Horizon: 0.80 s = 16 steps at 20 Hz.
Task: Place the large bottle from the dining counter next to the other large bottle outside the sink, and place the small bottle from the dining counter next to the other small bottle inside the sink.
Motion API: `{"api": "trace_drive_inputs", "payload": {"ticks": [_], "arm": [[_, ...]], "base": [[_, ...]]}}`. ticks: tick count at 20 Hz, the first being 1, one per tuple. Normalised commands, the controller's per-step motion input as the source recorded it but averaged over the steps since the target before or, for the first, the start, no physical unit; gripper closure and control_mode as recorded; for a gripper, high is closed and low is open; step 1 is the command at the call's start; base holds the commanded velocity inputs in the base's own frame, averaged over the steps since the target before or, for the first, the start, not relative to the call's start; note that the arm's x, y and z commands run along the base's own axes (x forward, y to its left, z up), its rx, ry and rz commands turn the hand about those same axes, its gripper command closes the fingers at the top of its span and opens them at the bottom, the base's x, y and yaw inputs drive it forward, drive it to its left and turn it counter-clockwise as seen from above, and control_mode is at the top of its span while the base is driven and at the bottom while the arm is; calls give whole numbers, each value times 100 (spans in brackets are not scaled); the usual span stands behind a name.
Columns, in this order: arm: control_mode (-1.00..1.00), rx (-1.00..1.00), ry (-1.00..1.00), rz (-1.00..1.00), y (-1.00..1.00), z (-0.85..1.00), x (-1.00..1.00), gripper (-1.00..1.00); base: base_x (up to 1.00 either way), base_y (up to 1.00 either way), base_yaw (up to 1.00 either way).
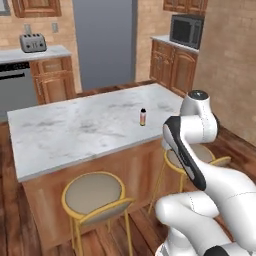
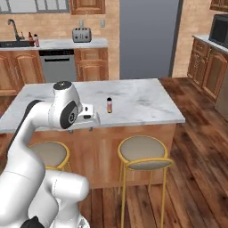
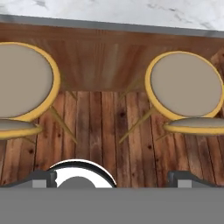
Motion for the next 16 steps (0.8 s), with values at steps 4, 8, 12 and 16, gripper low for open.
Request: {"api": "trace_drive_inputs", "payload": {"ticks": [4, 8, 12, 16], "arm": [[100, 0, 0, 0, 0, 0, 0, -100], [100, 0, 0, 0, 0, 0, 0, -100], [100, 0, 0, 0, 0, 0, 0, -100], [100, 0, 0, 0, 0, 0, 0, -100]], "base": [[-9, -78, 45], [-7, -84, 42], [0, -49, 33], [2, -1, 12]]}}
